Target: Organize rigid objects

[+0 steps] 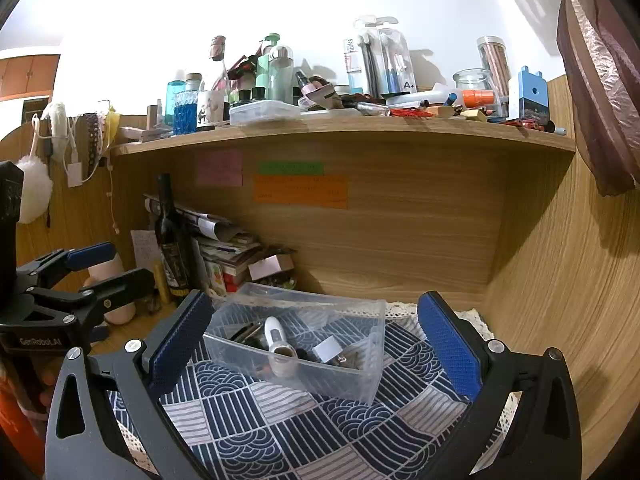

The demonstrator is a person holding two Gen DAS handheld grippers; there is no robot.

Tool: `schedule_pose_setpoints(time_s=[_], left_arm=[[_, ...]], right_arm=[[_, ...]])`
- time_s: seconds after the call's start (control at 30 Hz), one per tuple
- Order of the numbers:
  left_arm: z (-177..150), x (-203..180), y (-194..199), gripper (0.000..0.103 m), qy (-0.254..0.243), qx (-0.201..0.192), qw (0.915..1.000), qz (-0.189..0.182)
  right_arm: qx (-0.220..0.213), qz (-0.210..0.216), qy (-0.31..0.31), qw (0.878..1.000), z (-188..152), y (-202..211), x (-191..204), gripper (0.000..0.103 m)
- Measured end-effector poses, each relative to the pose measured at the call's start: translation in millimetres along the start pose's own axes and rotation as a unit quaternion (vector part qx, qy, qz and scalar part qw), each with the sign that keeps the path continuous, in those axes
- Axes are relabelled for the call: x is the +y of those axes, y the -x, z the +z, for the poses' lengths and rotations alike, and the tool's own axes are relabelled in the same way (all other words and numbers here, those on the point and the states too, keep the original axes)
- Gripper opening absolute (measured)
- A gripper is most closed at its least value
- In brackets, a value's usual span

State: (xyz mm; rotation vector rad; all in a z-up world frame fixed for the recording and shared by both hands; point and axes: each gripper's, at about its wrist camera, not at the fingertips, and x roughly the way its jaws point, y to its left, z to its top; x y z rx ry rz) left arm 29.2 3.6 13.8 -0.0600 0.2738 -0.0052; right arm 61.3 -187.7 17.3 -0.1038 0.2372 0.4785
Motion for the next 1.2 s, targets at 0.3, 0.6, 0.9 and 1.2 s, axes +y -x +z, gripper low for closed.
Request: schedule_pose_setpoints(time_s=[0.3,0.6,0.9,1.2], left_arm=[[0.5,-0.7,-0.1,0.103,0.002,0.0,1.0,-0.001],[-0.8,-1.4,-0.7,0.103,-0.001,-0.003,1.0,-0.008],[0.2,1.4,-0.1,0.103,0.002,-0.002,0.9999,-0.015],[0.3,2.4,0.1,0.103,0.004,-0.002,0.9998,-0.022]], right_arm=[[-0.001,0.0,-0.001,1.0,0.8,0.2,0.2,0.103],[-0.001,0.0,-0.001,1.0,0.5,0.1,0.0,0.103],[-0.002,0.0,0.0,1.0,1.7,0.6,2.5,0.103],[0.0,0.001,0.003,1.0,1.9,-1.6,3.4,0.103]])
